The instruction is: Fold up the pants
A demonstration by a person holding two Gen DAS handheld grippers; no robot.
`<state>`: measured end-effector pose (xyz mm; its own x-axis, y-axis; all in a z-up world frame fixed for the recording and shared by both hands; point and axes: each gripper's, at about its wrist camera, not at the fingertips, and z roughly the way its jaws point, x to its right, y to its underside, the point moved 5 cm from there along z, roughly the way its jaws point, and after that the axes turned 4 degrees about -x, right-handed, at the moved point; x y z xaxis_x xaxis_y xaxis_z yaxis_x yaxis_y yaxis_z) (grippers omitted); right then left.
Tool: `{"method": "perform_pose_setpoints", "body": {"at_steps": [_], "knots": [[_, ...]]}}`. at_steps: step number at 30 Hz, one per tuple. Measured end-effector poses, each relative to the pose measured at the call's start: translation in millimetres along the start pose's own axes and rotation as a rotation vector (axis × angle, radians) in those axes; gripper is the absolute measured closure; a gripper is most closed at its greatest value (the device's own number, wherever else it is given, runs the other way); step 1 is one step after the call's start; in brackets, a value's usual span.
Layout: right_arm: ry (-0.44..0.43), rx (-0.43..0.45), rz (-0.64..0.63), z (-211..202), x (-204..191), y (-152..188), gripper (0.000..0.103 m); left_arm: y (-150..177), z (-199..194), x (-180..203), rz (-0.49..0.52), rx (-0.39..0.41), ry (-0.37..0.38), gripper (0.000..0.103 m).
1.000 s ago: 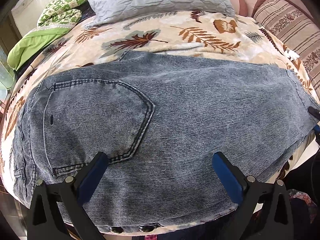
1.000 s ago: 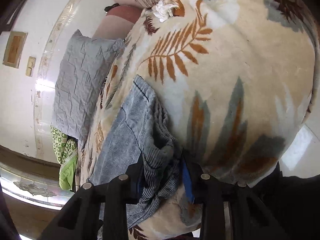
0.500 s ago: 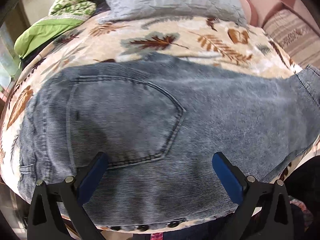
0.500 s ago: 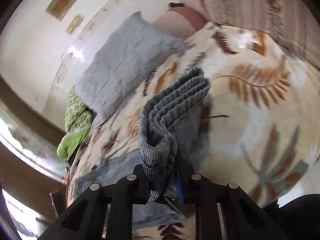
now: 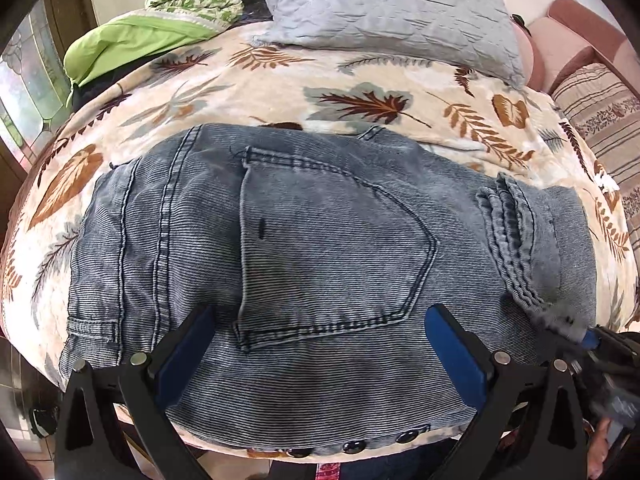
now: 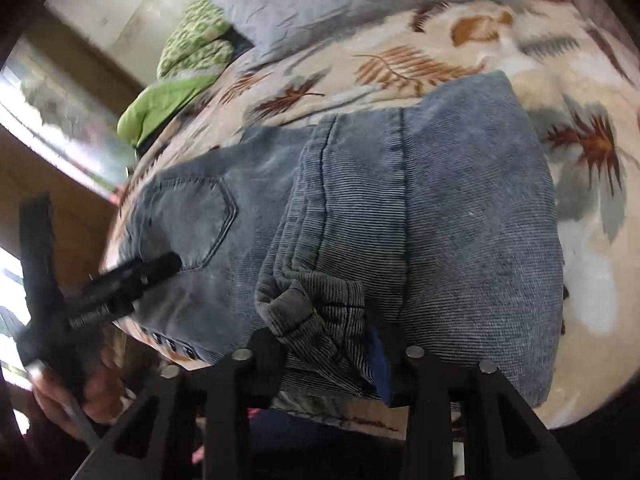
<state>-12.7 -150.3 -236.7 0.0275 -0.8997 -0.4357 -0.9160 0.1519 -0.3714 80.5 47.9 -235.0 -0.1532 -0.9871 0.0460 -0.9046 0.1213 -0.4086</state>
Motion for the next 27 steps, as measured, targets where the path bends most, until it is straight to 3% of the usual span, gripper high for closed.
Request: {"method": "perform_pose_setpoints", "body": {"at_steps": [1, 2, 6, 12, 15, 19, 20, 22, 24, 25, 27], "knots": [[-0.033, -0.004, -0.03, -3, -5, 1, 0.038, 0, 0, 0, 0.003, -0.002, 0.0, 0.0], [-0.08, -0.014, -0.046, -6, -9, 2, 0.036, -1, 0, 0, 0.005, -0.003, -0.002, 0.0], [-0.265, -0.003, -0.059, -27, -11, 3, 0.036, -7, -3, 8, 0.018, 0.01, 0.001, 0.0], [-0.251, 0.165, 0.193, -54, 62, -9, 0.036, -25, -10, 46, 0.104, 0.048, -0.003, 0.0], [-0.285, 0.175, 0.307, -50, 86, -11, 0.04, -36, -5, 71, 0.139, 0.053, -0.001, 0.0], [-0.287, 0.125, 0.376, -34, 101, -14, 0.047, -45, -3, 111, 0.204, 0.072, 0.007, 0.0], [-0.319, 0.112, 0.417, -28, 110, -13, 0.053, -46, -1, 121, 0.236, 0.083, -0.011, 0.0], [-0.403, 0.108, 0.514, -25, 128, -11, 0.056, -46, 11, 135, 0.281, 0.071, -0.054, 0.0], [-0.504, 0.1, 0.606, -20, 144, -11, 0.062, -41, 39, 147, 0.355, 0.01, -0.125, 0.0], [-0.52, 0.092, 0.627, -17, 148, -10, 0.067, -36, 53, 150, 0.378, -0.011, -0.143, 0.0], [-0.512, 0.081, 0.618, -12, 151, -12, 0.067, -37, 52, 144, 0.324, 0.028, -0.106, 0.0]]}}
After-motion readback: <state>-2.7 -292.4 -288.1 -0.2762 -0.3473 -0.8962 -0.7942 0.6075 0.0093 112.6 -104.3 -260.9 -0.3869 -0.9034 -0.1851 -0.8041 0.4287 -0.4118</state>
